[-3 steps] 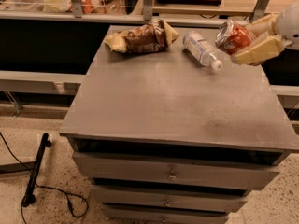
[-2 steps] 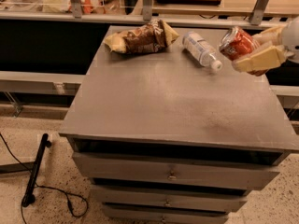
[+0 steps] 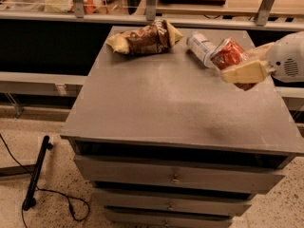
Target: Move coke can near brown chip bag
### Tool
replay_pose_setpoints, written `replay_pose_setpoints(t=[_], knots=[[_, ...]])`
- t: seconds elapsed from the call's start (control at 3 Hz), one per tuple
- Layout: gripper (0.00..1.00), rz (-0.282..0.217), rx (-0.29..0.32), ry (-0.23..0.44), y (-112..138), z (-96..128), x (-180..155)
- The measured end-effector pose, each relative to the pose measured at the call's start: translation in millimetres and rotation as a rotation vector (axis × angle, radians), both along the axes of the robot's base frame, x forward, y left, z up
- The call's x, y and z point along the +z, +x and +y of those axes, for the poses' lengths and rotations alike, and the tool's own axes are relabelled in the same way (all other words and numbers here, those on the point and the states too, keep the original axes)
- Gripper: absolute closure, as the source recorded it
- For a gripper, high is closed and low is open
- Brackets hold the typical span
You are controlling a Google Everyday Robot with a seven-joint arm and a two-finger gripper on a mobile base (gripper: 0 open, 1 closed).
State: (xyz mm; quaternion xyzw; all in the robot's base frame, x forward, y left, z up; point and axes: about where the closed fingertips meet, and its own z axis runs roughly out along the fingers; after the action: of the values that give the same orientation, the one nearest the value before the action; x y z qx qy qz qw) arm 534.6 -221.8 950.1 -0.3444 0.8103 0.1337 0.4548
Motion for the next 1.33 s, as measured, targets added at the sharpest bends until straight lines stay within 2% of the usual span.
replay_pose_setpoints(t=[0.33,0.67,1.0,1.33], knots=[[1.00,0.000,0.000,0.000,0.0,0.1,0.0],[1.00,-0.016,-0.026,0.023,5.7,0.8,2.6],[1.00,-0.073,-0.122,0.033,25.3,-13.2,12.6],[1.00,-0.127,-0.213,0.017,49.2,-37.6,26.7]])
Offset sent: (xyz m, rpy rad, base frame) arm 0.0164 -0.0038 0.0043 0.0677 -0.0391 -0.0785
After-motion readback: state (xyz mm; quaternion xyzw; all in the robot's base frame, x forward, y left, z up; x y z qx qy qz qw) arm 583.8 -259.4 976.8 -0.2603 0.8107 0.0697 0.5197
